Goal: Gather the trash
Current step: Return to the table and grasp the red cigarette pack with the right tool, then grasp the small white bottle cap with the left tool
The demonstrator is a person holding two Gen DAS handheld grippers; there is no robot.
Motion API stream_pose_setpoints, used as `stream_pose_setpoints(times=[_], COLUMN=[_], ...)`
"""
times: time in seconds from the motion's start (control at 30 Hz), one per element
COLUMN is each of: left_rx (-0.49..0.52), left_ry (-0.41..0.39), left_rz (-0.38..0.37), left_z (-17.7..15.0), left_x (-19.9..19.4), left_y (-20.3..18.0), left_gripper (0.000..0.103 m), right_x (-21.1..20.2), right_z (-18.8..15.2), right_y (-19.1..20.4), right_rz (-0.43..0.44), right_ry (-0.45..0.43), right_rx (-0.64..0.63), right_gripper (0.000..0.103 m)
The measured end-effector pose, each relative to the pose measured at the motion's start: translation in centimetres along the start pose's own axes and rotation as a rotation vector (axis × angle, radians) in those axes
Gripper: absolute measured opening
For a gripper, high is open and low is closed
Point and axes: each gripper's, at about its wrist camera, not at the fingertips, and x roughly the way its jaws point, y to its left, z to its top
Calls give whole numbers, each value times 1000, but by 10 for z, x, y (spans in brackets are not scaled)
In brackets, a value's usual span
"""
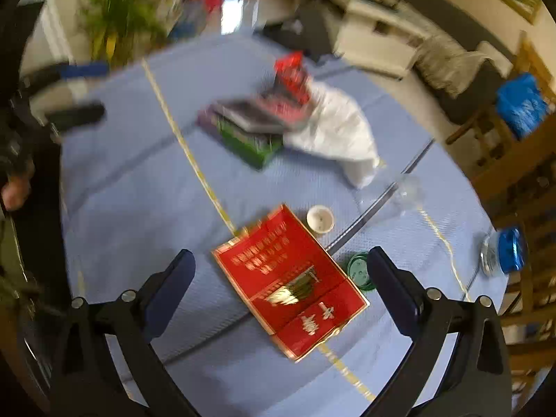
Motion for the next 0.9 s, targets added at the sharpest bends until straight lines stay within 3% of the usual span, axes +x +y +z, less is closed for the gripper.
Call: stream_pose_setpoints(times=[0.17,0.27,0.47,0.57,0.73,0.9], left_rx=[-2,-10,1,28,69,78], left_ry=[11,25,41,45,48,56], left_rz=[9,9,-7,-42,-119,-148], left_z=[0,-1,0,5,28,49], left_x=[3,7,14,18,29,48], left_y=[4,6,2,-6,-21,-42], left_gripper=[96,96,96,96,96,96], right_x=[27,26,5,-14,-44,-46], right_z=[5,5,-23,-43,-91,-113], right_y=[4,-2,9,2,-22,-23], right_rz=[69,162,113,172,280,293], right_ry=[104,131,87,-16,-276,-349], right_rx=[-84,-7,130,329,676,780], right_gripper=[94,75,69,67,67,67])
